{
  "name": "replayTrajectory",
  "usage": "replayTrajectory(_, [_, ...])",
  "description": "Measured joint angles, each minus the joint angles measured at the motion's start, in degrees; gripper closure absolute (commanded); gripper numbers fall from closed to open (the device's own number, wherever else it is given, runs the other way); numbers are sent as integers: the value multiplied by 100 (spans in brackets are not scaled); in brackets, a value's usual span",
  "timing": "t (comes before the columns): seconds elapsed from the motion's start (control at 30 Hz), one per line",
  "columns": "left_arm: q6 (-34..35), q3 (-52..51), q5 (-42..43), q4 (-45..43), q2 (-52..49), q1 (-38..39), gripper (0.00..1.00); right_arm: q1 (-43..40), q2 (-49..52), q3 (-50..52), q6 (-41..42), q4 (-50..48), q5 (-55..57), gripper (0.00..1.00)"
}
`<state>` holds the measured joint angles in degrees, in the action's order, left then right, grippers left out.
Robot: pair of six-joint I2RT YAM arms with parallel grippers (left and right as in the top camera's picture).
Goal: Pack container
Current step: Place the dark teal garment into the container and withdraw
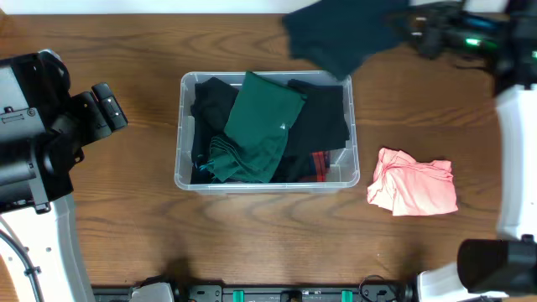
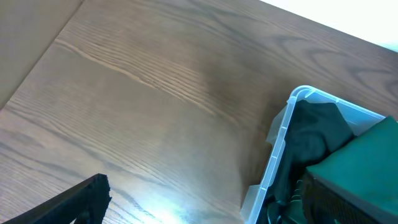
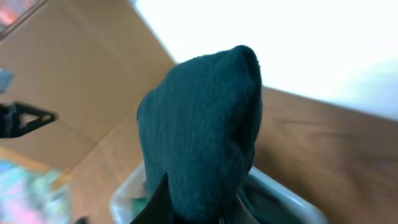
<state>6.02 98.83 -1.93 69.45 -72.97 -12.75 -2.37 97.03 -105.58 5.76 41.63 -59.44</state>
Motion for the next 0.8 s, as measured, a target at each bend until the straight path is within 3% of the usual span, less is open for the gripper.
replayTrajectory(0.43, [0,0,0,-2,0,0,2,2809,1718,7,2243,-844,1423,99])
replayTrajectory(0.57, [0,0,0,0,0,0,2,3248,2306,31,2474,-501,1917,99])
replayTrajectory(0.8, [0,0,0,0,0,0,2,3274,2605,59,2295,509,2992,99])
